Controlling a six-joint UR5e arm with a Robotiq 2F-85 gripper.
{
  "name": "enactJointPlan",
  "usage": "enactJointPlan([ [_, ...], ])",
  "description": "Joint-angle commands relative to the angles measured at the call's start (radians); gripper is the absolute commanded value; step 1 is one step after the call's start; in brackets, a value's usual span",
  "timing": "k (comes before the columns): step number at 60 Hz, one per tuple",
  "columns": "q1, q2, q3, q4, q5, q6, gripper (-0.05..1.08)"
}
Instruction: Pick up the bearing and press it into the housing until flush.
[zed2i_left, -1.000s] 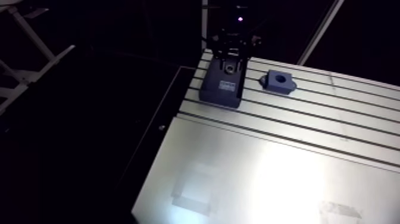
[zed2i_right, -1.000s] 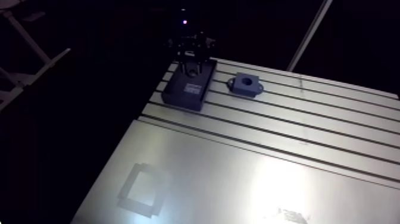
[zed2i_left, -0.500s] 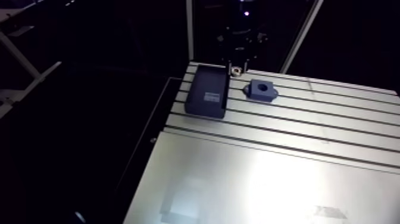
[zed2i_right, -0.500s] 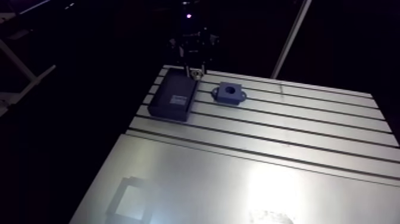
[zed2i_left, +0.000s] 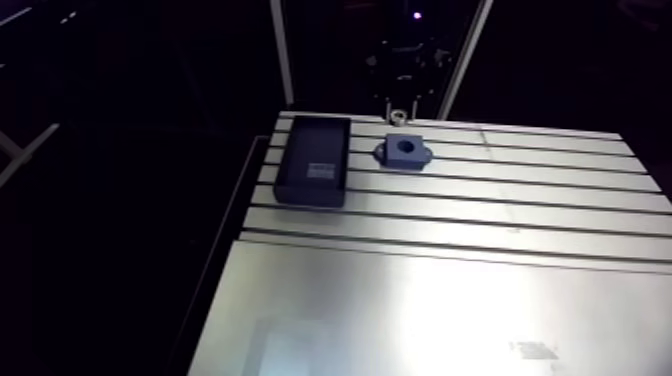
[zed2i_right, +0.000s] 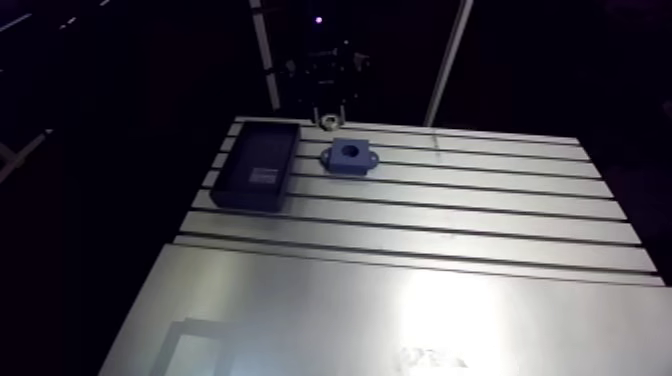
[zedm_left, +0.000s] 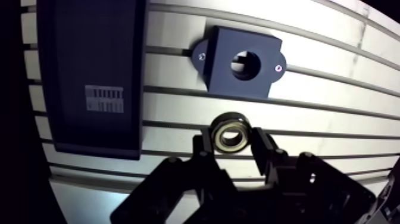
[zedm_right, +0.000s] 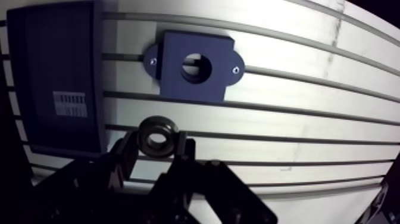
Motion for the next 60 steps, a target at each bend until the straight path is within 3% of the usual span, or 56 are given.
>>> enactJointPlan([
  [1, -0.018, 0.003, 0.032, -0.057, 0.002, -0.001, 0.74],
  [38, -0.058, 0.054, 0.061, -0.174, 0.005, -0.024, 0.74],
  [60, -0.058, 0.091, 0.046, -0.176, -0.001, -0.024, 0.74],
])
